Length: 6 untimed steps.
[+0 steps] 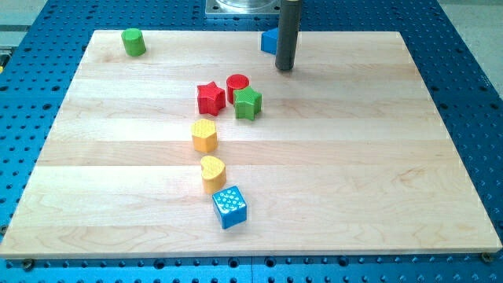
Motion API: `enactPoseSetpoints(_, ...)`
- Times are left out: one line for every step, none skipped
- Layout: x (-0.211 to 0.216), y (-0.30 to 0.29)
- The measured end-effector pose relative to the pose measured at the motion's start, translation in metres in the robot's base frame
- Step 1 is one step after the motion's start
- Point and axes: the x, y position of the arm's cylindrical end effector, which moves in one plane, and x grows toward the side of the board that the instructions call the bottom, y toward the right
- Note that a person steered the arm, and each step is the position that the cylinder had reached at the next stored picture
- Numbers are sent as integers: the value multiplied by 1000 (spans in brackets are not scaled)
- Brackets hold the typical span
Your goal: Touch the red star
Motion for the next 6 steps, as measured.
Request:
enactPoseSetpoints(0, 0)
enactPoseSetpoints(-14, -4)
enactPoseSetpoints(-21, -17)
enactPoseSetpoints(-7, -52)
enactPoseSetpoints(37, -122)
enactPoseSetpoints(126, -194)
